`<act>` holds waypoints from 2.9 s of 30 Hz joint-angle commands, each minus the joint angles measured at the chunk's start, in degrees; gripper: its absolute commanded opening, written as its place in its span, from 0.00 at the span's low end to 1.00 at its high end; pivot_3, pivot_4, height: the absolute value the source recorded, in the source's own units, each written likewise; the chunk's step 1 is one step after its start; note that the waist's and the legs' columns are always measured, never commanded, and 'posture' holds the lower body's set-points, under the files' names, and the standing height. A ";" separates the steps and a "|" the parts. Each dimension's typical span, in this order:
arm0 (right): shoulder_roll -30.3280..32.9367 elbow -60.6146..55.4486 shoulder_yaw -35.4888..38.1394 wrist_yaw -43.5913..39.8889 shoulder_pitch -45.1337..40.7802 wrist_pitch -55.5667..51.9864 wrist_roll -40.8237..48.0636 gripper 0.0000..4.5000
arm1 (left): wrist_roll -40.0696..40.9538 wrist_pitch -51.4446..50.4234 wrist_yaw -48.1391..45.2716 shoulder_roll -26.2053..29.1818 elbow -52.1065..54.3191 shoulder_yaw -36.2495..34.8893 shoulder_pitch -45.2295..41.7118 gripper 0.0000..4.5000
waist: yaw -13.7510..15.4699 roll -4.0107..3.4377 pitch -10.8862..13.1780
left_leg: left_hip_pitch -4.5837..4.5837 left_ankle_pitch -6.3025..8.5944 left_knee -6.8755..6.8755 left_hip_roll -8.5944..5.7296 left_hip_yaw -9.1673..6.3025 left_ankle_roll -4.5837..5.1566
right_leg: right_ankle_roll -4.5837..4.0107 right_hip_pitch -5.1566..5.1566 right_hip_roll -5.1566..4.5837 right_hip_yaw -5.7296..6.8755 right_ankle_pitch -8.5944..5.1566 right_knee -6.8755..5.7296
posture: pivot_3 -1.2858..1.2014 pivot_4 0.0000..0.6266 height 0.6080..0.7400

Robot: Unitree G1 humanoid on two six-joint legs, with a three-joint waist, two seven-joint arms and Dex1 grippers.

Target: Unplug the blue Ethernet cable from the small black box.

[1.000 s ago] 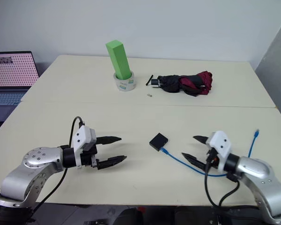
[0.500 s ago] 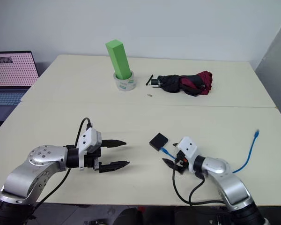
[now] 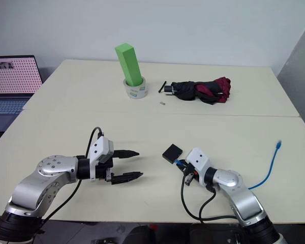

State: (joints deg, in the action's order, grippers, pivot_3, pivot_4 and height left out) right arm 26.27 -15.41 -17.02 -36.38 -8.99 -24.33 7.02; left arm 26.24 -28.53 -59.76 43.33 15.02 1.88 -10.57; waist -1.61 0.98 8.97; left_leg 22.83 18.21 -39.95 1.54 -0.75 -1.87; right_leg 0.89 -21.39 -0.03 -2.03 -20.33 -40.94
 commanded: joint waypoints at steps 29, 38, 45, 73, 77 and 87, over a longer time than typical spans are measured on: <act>11.13 7.74 -1.73 -5.13 -13.30 56.49 -19.88 0.03 | 24.39 -23.20 3.00 -11.83 -3.97 -5.76 -10.97 0.83 | -0.08 0.02 0.01 | 0.01 -0.02 -0.08 0.04 0.01 -0.04 | 0.00 0.00 -0.01 0.02 0.00 -0.02 | 0.52 0.24 1.00; 10.51 7.47 -1.43 -4.51 -13.42 57.64 -19.96 0.03 | 23.81 -22.82 1.76 -12.50 -4.46 -4.55 -10.98 0.35 | -0.09 0.02 0.01 | 0.01 -0.02 -0.08 0.03 0.01 -0.04 | 0.00 0.00 -0.01 0.02 0.00 -0.01 | 0.52 0.24 1.00; 10.31 7.31 -1.84 -5.74 -13.76 56.81 -19.10 0.03 | 22.63 -21.83 0.75 -12.39 -5.24 -3.66 -11.17 0.17 | -0.09 0.02 0.01 | 0.01 -0.02 -0.08 0.04 0.01 -0.04 | 0.00 0.00 -0.01 0.02 0.00 -0.01 | 0.52 0.24 1.00; 15.32 -14.92 11.10 -8.60 -10.16 -19.09 36.89 0.58 | 13.83 -11.96 -10.62 -7.32 -5.45 2.18 -16.30 0.17 | -0.02 0.00 0.02 | 0.08 -0.01 -0.08 0.01 -0.06 -0.02 | 0.00 0.04 -0.01 0.04 0.00 0.08 | 0.52 0.24 1.00; 12.83 -13.64 11.33 -7.42 -11.60 -23.29 39.73 0.58 | 14.33 -12.19 -10.57 -7.34 -4.46 1.91 -16.95 0.17 | -0.02 0.01 0.03 | 0.10 -0.01 -0.08 0.00 -0.06 -0.01 | 0.00 0.04 -0.02 0.04 0.00 0.11 | 0.52 0.24 1.00; 9.33 -12.06 8.80 -8.27 -13.90 -25.54 38.58 0.58 | 14.24 -12.17 -10.80 -7.09 -3.77 2.09 -16.69 0.17 | -0.06 0.01 0.03 | 0.10 -0.01 -0.07 0.00 -0.05 -0.01 | 0.00 0.02 -0.01 0.04 0.00 0.09 | 0.52 0.24 1.00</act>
State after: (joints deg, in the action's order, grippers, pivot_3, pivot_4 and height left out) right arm 35.55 -26.61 -8.41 -43.82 -21.86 -49.71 45.21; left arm 40.09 -41.54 -69.69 35.65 9.20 4.34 -26.92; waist -1.67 0.98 9.00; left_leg 22.93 18.21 -40.02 1.54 -0.80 -1.88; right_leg 0.89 -21.38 -0.05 -2.00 -20.33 -40.85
